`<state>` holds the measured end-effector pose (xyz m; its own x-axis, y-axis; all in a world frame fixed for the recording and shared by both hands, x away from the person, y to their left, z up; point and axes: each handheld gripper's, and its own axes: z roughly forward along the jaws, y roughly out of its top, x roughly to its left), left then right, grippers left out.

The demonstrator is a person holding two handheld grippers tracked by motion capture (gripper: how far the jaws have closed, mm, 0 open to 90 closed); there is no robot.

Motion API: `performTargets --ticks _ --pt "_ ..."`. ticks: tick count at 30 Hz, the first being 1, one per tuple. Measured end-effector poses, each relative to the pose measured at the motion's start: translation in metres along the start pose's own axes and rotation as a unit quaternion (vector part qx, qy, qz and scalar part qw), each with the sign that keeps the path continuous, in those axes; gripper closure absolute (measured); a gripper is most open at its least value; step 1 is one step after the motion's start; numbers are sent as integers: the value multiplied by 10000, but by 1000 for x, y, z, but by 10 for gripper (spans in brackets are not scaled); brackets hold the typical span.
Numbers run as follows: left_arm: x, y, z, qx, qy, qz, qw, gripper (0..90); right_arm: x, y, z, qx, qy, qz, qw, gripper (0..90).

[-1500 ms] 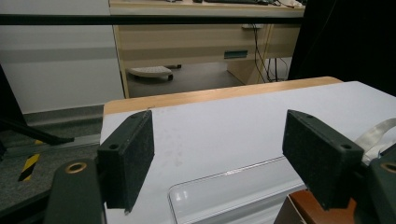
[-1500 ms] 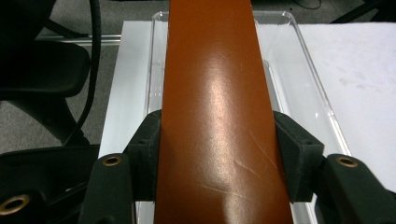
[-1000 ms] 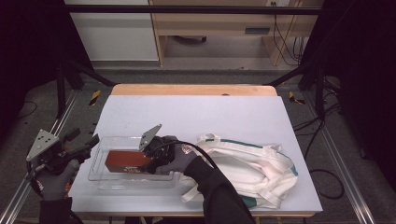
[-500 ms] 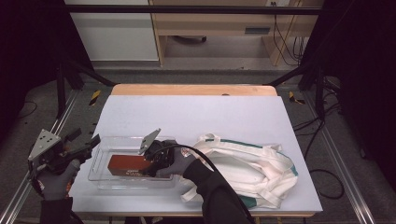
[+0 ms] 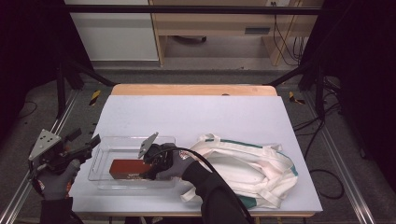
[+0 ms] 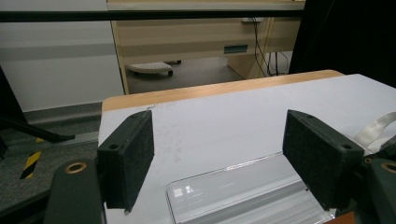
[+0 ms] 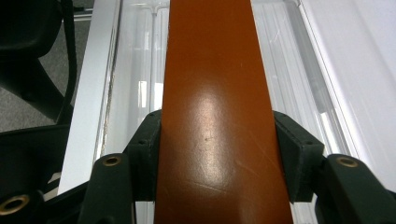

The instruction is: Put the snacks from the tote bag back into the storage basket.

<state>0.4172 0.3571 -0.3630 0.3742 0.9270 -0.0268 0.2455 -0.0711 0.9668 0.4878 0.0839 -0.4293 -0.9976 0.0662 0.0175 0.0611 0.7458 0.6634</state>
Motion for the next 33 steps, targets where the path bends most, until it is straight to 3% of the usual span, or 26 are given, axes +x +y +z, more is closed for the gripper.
performTargets --ticks 14,26,33 --pt "0 0 1 13 -6 -1 10000 243 2 0 3 106 15 -27 9999 430" --pt "1 -1 1 29 4 -10 10000 243 5 1 5 309 -179 -44 9994 407" --pt "1 -1 1 25 0 -16 10000 243 4 3 -6 -84 -125 46 9999 406"
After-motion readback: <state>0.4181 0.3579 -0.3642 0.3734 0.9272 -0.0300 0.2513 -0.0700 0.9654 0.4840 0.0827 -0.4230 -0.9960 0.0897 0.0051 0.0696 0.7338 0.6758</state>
